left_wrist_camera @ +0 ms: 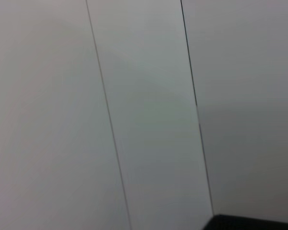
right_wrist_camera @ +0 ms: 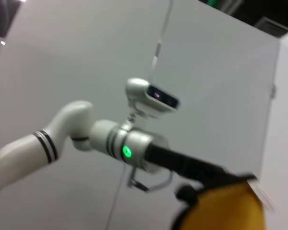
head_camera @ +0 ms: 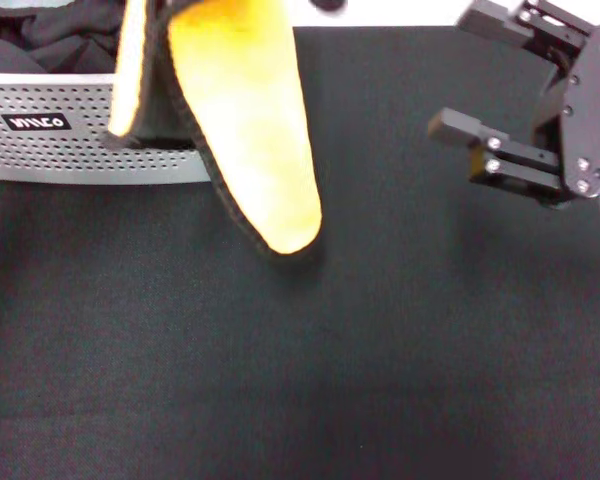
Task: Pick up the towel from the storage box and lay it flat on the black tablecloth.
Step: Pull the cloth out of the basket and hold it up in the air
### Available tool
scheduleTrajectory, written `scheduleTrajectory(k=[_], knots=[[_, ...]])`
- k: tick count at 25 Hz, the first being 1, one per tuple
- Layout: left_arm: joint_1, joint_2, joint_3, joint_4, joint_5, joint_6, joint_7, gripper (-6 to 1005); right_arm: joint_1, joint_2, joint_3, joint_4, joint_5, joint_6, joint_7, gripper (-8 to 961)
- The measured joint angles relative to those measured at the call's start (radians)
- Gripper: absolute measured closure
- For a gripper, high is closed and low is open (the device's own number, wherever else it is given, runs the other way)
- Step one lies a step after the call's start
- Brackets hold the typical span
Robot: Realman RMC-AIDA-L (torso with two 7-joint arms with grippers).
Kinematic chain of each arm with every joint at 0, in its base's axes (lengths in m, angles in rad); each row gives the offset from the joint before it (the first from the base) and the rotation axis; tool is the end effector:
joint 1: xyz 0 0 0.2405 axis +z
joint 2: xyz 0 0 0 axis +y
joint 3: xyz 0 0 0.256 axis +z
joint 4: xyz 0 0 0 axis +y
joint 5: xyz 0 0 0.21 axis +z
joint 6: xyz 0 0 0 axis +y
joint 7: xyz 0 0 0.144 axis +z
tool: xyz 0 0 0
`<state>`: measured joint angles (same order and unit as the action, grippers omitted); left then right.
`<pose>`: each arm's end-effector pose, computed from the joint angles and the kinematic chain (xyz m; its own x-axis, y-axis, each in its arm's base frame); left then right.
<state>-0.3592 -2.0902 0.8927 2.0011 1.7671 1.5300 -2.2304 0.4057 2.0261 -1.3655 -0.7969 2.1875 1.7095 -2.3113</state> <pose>-0.0771 0.2965 0.1633 0.8550 -0.0419 0.5169 0.2768 -0.8060 -0.5233 0.1580 0.2999 0.0286 0.4407 0.4018 -0.8027 0.0804 -0.9083 -0.4106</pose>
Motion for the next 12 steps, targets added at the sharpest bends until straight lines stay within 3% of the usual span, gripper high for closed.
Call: scheduleTrajectory(k=[5,12], knots=[[-0.008,-0.001,0.035,-0.051,0.008,-0.007,0.005,971,0.055,0.002,-0.062,0.032,0.039,-0.01,-0.028,292],[-0.02,-0.003,0.078,-0.11,0.0,-0.04,0.027,971,0.162,0.003,-0.115,0.198,0.146,-0.01,-0.094,322]])
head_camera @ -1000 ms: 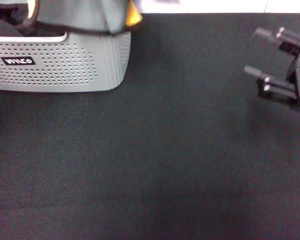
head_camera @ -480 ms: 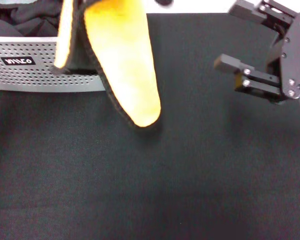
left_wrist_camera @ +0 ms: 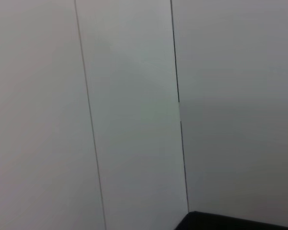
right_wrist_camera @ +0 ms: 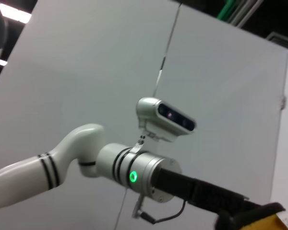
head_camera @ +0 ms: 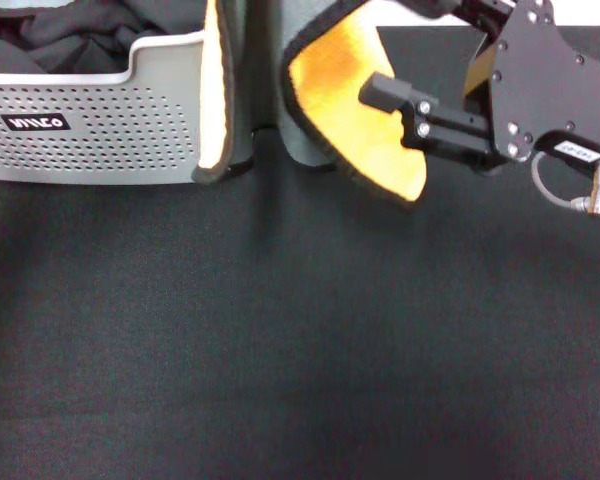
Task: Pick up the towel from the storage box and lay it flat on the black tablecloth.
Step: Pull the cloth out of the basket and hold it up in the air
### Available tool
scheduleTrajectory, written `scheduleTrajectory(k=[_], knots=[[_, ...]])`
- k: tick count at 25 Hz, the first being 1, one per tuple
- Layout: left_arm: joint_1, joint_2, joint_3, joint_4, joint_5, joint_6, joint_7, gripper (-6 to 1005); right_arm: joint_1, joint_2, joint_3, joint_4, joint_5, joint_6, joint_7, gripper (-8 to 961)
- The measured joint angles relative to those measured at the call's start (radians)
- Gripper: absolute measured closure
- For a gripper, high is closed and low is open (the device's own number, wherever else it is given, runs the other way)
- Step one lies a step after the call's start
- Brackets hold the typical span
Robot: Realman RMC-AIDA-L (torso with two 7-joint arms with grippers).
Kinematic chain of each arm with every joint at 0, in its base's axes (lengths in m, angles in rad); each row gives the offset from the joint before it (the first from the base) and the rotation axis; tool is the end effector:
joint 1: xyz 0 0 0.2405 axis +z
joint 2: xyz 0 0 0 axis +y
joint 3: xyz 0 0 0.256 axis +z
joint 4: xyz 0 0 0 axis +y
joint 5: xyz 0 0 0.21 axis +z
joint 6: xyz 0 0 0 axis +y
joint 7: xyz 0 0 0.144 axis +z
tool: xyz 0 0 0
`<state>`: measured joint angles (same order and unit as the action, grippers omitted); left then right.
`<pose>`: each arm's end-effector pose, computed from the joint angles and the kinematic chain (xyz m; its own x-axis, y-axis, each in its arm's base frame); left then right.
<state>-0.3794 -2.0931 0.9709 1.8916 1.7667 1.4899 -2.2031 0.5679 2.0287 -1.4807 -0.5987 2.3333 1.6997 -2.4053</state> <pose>-0.0782 0.3115 0.1409 0.8398 0.0045 0.5429 0.2934 -0.8451 -0.4469 0.1327 0.3195 0.0050 0.3806 0.3792 -0.8434 0.0847 -0.9225 -0.3766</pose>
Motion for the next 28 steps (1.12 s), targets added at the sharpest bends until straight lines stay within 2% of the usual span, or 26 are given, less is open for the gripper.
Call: scheduleTrajectory(k=[8,13,19,28], knots=[[0.008,-0.002,0.066,-0.029,-0.002,-0.047,0.027,970,0.023,-0.001,-0.037,0.062,0.123,-0.001,-0.01,356],[0.009,-0.002,0.078,-0.031,-0.002,-0.052,0.032,970,0.036,-0.001,-0.042,0.092,0.145,-0.017,-0.006,377],[0.006,-0.002,0.086,-0.032,-0.003,-0.053,0.034,970,0.069,-0.001,-0.043,0.142,0.142,-0.032,0.013,490],[0.006,-0.002,0.088,-0.039,-0.003,-0.054,0.037,969,0.068,-0.001,-0.044,0.149,0.136,-0.03,0.057,641]])
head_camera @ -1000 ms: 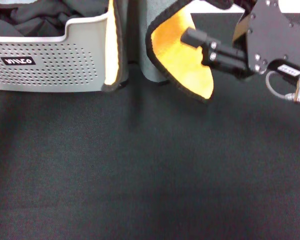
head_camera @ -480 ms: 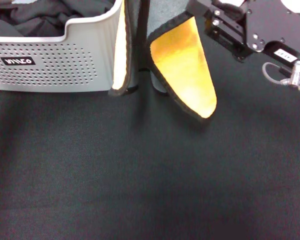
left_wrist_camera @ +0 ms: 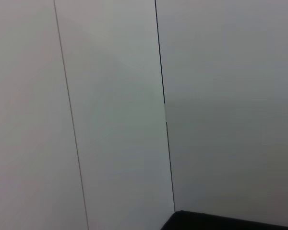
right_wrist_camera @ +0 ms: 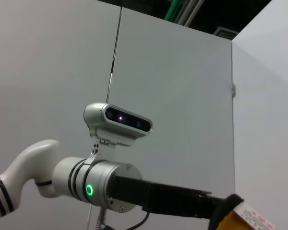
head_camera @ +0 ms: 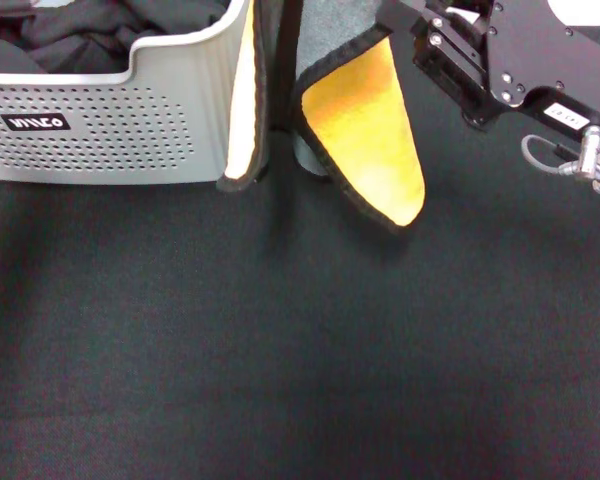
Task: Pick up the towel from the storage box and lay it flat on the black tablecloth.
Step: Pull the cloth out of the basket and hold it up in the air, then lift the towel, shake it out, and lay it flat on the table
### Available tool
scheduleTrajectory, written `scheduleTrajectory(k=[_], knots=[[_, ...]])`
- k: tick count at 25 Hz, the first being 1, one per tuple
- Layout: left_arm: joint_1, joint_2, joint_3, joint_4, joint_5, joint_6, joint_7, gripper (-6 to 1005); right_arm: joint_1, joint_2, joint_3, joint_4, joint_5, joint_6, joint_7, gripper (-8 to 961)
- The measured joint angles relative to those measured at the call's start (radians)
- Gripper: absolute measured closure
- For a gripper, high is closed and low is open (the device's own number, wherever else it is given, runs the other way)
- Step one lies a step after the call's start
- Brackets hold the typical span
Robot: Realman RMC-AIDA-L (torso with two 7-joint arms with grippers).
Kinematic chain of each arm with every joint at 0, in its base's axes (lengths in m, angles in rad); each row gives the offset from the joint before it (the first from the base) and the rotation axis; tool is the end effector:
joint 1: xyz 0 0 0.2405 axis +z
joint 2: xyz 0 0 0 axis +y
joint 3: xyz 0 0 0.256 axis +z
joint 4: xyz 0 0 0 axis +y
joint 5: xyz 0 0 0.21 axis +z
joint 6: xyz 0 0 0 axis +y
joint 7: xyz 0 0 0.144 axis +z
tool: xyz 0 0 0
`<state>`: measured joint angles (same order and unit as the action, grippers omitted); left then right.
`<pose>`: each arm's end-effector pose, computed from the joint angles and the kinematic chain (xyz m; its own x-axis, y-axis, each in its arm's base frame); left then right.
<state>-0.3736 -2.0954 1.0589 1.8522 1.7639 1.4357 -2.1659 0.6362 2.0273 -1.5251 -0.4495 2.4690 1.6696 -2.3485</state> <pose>-0.0737 0.3161 0.1220 0.8416 -0.0007 0.5401 0.2688 -0.8668 -0.4199 0.1355 0.3362 -0.0010 0.3749 0.2518 -0.8922 -0.0655 -0.9528 -0.2964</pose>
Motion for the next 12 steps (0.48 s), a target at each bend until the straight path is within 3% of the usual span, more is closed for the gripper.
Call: scheduleTrajectory(k=[4,12], knots=[[0.001,0.0,0.001,0.0,-0.001,0.0,0.0,969,0.003,-0.001,-0.013,0.001,-0.004,-0.002,0.01,741],[0.002,0.0,0.001,0.0,-0.001,0.0,0.0,968,0.009,-0.001,-0.021,0.011,-0.01,-0.004,0.012,758]])
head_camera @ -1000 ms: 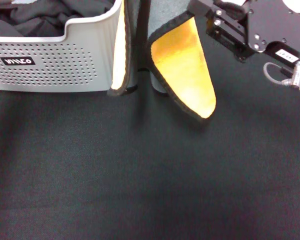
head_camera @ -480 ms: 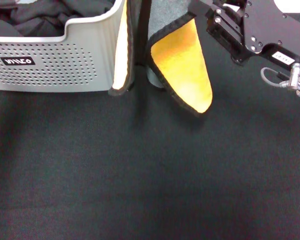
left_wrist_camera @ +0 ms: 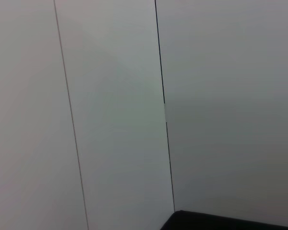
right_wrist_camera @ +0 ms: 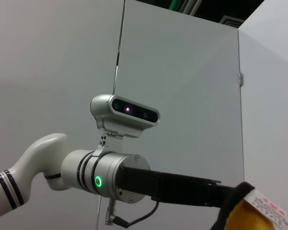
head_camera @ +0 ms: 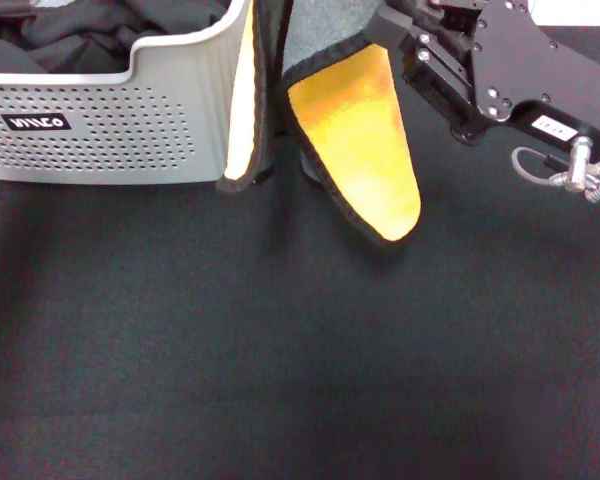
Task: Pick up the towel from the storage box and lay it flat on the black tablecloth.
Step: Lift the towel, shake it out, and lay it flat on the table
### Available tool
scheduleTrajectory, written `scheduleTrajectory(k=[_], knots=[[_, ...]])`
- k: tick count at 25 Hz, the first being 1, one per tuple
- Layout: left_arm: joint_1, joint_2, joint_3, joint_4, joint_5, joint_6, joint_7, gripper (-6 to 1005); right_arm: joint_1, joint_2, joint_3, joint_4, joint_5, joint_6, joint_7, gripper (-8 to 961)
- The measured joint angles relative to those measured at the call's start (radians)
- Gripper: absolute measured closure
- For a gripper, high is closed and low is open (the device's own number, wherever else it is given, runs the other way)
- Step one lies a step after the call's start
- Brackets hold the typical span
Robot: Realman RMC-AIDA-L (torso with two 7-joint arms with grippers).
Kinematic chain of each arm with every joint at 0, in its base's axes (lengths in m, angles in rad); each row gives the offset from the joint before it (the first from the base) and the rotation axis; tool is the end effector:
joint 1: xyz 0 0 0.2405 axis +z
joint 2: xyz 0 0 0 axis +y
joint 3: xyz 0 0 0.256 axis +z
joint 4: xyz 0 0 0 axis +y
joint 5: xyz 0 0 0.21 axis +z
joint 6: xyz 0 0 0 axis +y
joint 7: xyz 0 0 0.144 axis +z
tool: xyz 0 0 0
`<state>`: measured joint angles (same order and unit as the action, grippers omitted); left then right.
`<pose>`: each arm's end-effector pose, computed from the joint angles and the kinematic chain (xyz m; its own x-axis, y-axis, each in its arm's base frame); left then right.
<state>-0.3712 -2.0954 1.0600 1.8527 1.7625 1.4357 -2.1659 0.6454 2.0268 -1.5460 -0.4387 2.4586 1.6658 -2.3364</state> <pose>-0.0741 0.3157 0.1218 0.8413 0.0005 0.5406 0.2697 -0.8671 -0.4189 0.1350 0.3348 -0.0068 0.3939 0.2242 -0.8914 -0.0541 -0.9625 -0.2660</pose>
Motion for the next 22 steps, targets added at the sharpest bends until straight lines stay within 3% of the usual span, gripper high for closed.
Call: scheduleTrajectory(k=[8,22], knots=[[0.001,0.0,0.008,0.0,0.0,0.0,0.0,968,0.006,-0.002,-0.002,0.0,-0.019,0.0,-0.005,805],[0.046,0.001,0.025,-0.055,-0.029,0.014,0.065,966,-0.055,-0.003,0.023,-0.021,0.02,0.021,-0.059,934]])
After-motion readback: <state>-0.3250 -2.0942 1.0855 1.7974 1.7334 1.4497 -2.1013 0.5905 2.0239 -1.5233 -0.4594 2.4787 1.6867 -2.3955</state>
